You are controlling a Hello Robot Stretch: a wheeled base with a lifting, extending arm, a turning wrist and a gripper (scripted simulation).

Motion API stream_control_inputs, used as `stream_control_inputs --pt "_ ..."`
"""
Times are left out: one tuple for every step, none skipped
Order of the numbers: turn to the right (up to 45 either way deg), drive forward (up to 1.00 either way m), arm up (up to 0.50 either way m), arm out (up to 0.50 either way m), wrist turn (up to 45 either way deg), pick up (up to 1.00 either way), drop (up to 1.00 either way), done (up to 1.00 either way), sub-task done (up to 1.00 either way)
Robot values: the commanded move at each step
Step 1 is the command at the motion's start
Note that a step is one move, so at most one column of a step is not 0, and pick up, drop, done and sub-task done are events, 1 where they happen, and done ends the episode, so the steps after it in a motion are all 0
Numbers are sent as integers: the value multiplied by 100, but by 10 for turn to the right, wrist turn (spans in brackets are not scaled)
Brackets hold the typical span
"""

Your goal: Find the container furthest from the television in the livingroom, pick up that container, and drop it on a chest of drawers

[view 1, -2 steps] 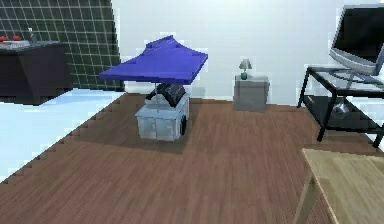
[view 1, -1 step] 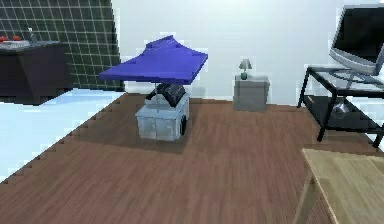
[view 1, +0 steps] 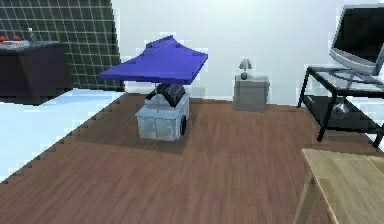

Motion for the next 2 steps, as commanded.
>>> stream_control_inputs --pt "0 0 0 0 -450 0 0 0 0" --pt "0 0 0 0 -360 0 0 0 0"
